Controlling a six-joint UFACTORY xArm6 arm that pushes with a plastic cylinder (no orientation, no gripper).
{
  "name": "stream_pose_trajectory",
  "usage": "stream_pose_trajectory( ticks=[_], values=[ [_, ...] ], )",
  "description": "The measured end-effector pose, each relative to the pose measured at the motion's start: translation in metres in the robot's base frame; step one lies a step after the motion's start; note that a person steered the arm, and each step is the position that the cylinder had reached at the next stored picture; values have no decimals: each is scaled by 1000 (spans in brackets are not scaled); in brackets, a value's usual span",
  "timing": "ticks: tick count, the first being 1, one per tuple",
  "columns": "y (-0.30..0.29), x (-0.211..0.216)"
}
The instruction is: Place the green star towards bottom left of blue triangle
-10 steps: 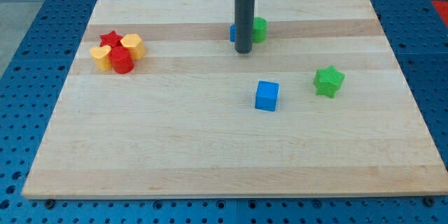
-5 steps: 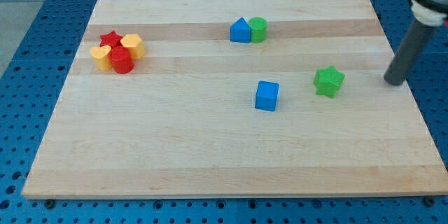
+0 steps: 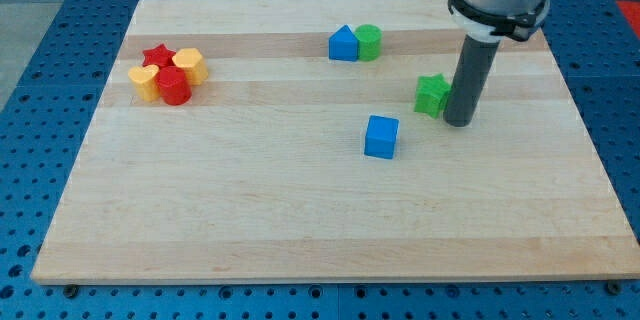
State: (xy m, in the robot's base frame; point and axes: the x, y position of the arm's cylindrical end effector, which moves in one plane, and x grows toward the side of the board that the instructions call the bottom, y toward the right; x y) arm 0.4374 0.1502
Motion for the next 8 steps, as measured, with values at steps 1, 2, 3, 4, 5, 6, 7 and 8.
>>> stream_pose_trajectory(
  ticks=[1, 2, 3, 4, 5, 6, 7, 8],
  values=[
    [-3, -16],
    [-49, -35],
    [-104, -41],
    [-126, -42],
    [-88, -40],
    [-15, -40],
    [24, -47],
    [15, -61]
  ],
)
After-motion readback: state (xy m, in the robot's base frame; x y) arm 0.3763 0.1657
